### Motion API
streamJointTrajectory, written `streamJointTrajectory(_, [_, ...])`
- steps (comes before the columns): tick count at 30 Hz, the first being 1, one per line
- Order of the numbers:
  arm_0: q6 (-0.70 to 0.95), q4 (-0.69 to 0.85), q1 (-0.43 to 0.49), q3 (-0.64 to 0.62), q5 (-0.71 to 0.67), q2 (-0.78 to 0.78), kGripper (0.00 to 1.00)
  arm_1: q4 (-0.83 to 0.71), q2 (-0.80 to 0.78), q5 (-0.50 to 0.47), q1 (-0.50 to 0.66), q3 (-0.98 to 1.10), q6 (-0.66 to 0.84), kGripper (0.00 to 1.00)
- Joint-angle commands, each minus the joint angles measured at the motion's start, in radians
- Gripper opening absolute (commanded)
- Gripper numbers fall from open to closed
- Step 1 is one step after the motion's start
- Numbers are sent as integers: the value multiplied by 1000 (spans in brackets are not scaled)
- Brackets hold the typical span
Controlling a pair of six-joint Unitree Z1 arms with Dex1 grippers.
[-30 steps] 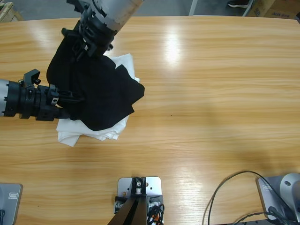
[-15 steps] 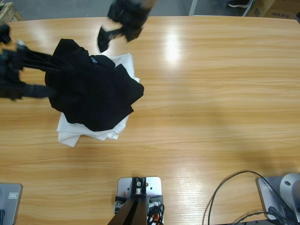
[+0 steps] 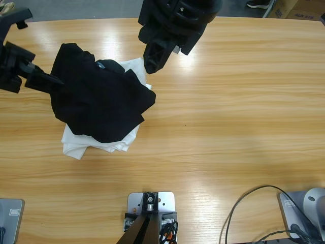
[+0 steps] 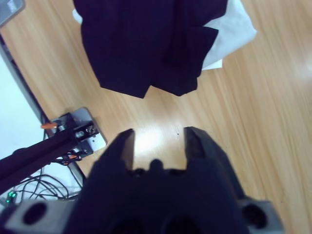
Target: Fold clothes
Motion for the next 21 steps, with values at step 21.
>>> streamJointTrajectory(21, [37,18,70,-235,43,361,0,119,536,98,103,-426,18,0])
